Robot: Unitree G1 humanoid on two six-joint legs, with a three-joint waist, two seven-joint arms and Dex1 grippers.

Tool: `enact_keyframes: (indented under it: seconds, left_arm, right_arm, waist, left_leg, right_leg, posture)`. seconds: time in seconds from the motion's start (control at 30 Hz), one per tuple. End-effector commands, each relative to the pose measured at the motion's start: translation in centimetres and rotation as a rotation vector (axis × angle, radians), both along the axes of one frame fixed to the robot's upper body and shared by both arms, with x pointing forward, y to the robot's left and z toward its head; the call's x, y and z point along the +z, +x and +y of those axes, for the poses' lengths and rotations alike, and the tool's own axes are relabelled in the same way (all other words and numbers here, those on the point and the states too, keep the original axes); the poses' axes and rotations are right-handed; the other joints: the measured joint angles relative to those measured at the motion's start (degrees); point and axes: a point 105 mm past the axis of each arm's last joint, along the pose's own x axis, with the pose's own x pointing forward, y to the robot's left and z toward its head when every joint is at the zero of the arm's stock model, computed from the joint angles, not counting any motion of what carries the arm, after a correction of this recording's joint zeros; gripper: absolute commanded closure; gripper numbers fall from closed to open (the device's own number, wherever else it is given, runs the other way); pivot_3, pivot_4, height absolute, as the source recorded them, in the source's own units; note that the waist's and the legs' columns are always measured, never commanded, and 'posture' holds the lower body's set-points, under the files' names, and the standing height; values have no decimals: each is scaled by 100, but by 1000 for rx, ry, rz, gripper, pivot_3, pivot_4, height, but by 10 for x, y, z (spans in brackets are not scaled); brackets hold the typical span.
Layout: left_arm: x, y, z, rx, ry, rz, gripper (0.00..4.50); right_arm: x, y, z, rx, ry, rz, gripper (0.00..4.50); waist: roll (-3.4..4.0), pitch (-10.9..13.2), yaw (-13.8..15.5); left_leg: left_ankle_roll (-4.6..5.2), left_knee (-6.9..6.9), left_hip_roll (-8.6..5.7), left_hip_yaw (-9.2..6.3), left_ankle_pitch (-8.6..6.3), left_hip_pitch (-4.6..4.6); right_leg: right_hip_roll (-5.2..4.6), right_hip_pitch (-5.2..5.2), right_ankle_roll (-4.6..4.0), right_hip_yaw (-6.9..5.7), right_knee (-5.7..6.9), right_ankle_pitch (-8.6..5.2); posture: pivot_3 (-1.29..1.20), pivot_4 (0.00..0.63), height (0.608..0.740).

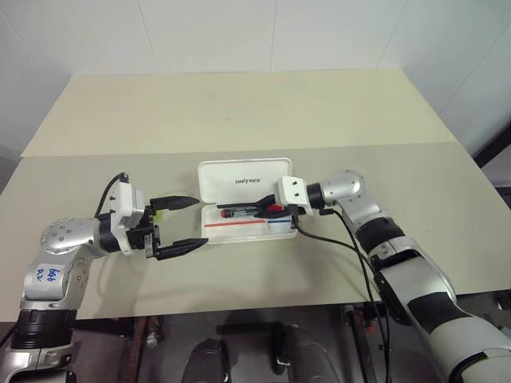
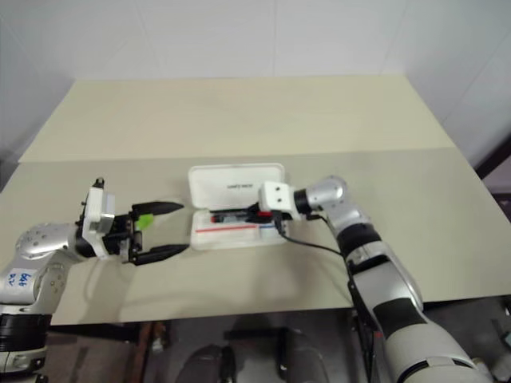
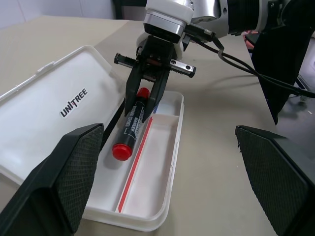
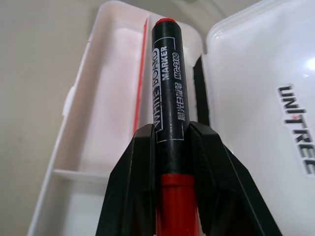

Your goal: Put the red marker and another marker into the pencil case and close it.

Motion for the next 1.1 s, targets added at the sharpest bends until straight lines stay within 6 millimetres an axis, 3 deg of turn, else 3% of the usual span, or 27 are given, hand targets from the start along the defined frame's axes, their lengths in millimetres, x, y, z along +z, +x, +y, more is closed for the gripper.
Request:
enact_keyframes:
  seconds: [0.03,0.2,0.3,0.6,0.8,1.1]
  left_arm:
    - [12,-1,-3,-15,-13,-56,0]
    - [11,1,-4,-17,-16,-58,0]
    - [9,2,-5,-19,-18,-58,0]
    - [2,0,3,60,-16,-63,0]
    - [-3,-8,49,351,-79,-93,0]
    - [-17,-30,99,583,-107,-59,0]
  right_arm:
    - [16,3,5,0,51,-45,2801]
    - [18,-1,9,23,66,-48,933]
    - [25,-5,10,46,94,-47,32]
    - [59,-45,-3,112,284,37,32]
    - [74,-73,-38,7,381,110,32]
    - [77,-72,-67,-165,412,101,32]
  waist:
    - [0,0,3]
    - [0,0,2]
    - [0,0,2]
    - [1,0,33]
    - [1,0,33]
    - [0,1,49]
  left_leg:
    - [-1,-1,0,-1,0,0]
    - [-1,-4,0,-3,0,-1]
    - [-1,-6,0,-4,0,-1]
    - [-1,-15,1,-17,0,-4]
    - [-1,-45,1,-23,-2,-3]
    - [-12,-83,0,-22,5,4]
  right_leg:
    - [0,0,-1,0,1,-1]
    - [-2,0,-2,-2,-1,-1]
    - [-2,0,-3,-3,-1,-2]
    - [-6,2,-5,2,-5,-3]
    - [-10,0,-10,20,-28,-7]
    - [-4,-6,-19,15,-46,-15]
  posture:
    - [0,150,740]
    - [0,150,740]
    - [0,150,740]
    - [0,150,740]
    - [0,150,740]
    - [0,150,740]
